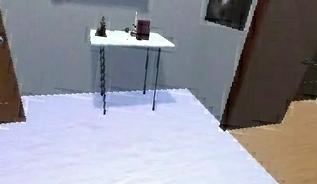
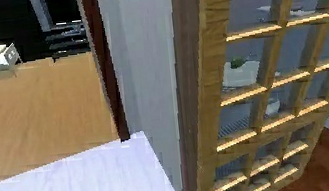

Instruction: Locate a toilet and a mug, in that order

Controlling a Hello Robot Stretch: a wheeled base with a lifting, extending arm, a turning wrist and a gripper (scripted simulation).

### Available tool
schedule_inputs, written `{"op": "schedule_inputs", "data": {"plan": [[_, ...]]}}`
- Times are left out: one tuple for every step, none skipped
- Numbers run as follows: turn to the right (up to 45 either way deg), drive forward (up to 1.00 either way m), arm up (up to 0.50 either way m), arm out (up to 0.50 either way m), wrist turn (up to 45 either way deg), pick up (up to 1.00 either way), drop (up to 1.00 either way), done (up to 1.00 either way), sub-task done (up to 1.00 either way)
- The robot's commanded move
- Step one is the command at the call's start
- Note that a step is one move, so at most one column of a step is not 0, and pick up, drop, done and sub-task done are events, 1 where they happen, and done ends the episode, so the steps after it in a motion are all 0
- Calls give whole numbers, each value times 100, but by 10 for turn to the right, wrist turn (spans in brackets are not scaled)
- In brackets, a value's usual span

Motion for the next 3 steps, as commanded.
{"op": "schedule_inputs", "data": {"plan": [[450,0,0,0,0,0,0,0,0],[120,0,0,0,0,0,0,0,0],[0,75,0,0,0,0,0,0,0]]}}
